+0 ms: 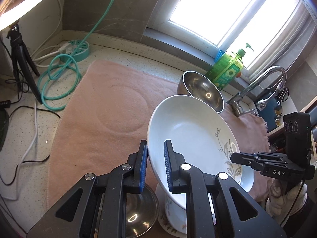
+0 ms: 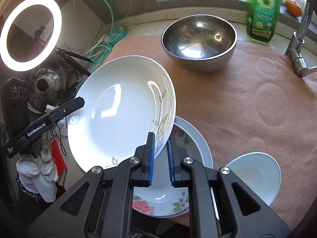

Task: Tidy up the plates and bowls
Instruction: 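Lift the white gold-leaf plate and carry it over the floral plate stack, then lower the white plate onto the floral stack and open both grippers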

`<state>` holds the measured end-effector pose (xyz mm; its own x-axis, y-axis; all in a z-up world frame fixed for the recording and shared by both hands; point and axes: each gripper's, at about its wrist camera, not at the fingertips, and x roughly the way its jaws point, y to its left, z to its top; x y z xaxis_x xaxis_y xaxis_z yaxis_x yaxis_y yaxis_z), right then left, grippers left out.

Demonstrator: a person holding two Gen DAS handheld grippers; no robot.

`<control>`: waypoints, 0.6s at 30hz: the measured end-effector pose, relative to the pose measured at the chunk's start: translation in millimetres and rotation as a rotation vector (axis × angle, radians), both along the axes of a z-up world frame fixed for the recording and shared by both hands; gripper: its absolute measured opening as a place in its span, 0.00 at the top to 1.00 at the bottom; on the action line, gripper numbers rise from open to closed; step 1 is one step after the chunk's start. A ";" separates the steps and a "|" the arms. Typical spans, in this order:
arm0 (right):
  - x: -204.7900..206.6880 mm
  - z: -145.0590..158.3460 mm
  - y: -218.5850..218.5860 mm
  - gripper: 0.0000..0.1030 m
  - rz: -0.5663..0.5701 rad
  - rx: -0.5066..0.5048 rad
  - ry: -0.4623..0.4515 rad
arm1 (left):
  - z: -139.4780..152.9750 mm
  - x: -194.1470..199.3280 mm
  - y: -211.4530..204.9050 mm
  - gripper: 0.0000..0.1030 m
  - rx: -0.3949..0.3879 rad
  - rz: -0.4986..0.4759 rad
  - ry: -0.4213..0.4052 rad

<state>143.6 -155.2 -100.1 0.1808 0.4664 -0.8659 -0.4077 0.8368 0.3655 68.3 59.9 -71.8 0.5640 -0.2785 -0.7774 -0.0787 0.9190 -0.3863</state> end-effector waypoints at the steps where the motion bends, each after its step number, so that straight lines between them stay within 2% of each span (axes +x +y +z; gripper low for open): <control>1: -3.9 -1.4 -6.0 0.88 0.001 0.001 0.007 | -1.0 -2.9 -3.6 0.86 0.001 -0.001 0.003; 10: -30.1 -13.7 -27.9 0.88 -0.015 0.013 0.036 | -11.0 -22.6 -27.4 0.86 0.007 -0.004 0.034; 18: -48.6 -27.0 -39.3 0.87 -0.051 0.029 0.067 | -17.0 -23.6 -42.8 0.86 0.045 -0.056 0.056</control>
<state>95.0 -194.5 -127.1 0.1476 0.4834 -0.8629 -0.3384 0.8445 0.4152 44.7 17.1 -88.7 0.5036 -0.2726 -0.8198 -0.0466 0.9390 -0.3408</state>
